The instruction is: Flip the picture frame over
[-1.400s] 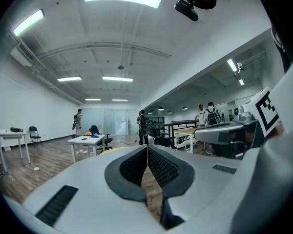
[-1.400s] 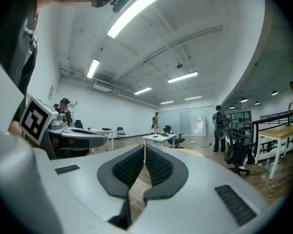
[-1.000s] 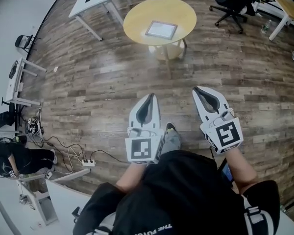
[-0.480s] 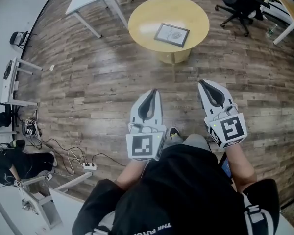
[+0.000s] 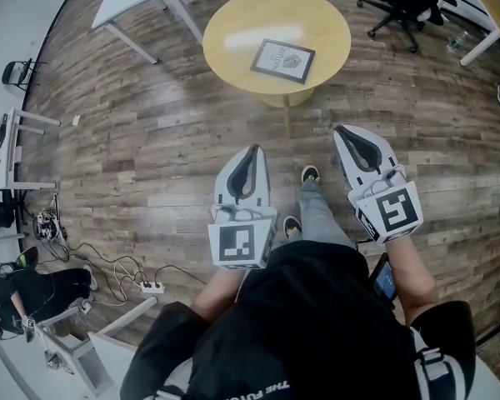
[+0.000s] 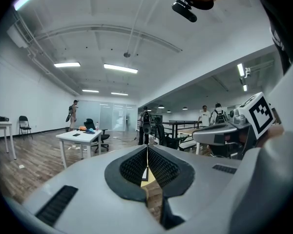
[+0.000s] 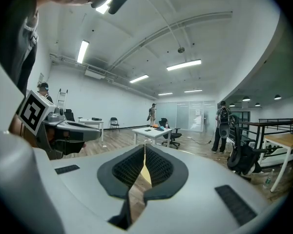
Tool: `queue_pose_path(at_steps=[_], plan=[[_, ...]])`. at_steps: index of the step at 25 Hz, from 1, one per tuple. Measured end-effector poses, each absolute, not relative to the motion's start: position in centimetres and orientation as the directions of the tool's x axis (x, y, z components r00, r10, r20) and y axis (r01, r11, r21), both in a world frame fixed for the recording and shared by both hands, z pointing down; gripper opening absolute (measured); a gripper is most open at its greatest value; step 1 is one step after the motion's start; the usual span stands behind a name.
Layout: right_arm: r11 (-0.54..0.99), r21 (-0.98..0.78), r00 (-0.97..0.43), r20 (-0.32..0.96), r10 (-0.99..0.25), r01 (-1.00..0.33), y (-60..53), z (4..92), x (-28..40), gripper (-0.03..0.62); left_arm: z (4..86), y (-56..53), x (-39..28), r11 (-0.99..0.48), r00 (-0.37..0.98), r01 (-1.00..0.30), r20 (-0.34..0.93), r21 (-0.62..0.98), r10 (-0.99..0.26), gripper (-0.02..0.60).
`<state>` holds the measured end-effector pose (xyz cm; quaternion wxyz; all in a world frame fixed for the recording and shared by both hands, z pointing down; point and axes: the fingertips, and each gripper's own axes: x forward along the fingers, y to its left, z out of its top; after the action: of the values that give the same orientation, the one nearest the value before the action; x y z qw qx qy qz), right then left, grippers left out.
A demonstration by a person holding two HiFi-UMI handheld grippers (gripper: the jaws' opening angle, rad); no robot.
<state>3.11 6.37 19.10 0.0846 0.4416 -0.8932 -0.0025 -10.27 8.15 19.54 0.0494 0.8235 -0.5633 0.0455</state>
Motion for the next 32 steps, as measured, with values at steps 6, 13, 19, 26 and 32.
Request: queue_pose_path(at_steps=[6,13,19,26,32], plan=[[0.688,0.111,-0.669,0.169,-0.724,-0.717,-1.5,20.0,2.4,0.021,20.0,0.3,-9.8,-0.352,0.348,-0.936,0.134,-0.003,-0.928,0.023],[0.779,0.096,-0.749,0.226,-0.623,-0.620,-9.9,21.2,2.9,0.021,20.9,-8.6,-7.7,-0.345,0.336,-0.938,0.148,-0.039,-0.930,0.024],[0.813,0.110,-0.776,0.249,-0.580,-0.572,-15.3,22.0,3.9,0.021,21.4,-13.4,-6.4,-0.319,0.306,-0.946,0.167,-0.059,-0.937,0.023],[0.831,0.125,-0.797,0.238,-0.555,-0.542,-18.8,23.4,4.5,0.021,22.2,-16.5,-5.5,-0.289,0.267,-0.952,0.184,-0.100,-0.946,0.025],[0.864,0.108,-0.832,0.238,-0.502,-0.491,-19.4,24.6,4.0,0.021,23.6,-18.1,-5.7,-0.279,0.258,-0.957,0.212,-0.077,-0.943,0.025]])
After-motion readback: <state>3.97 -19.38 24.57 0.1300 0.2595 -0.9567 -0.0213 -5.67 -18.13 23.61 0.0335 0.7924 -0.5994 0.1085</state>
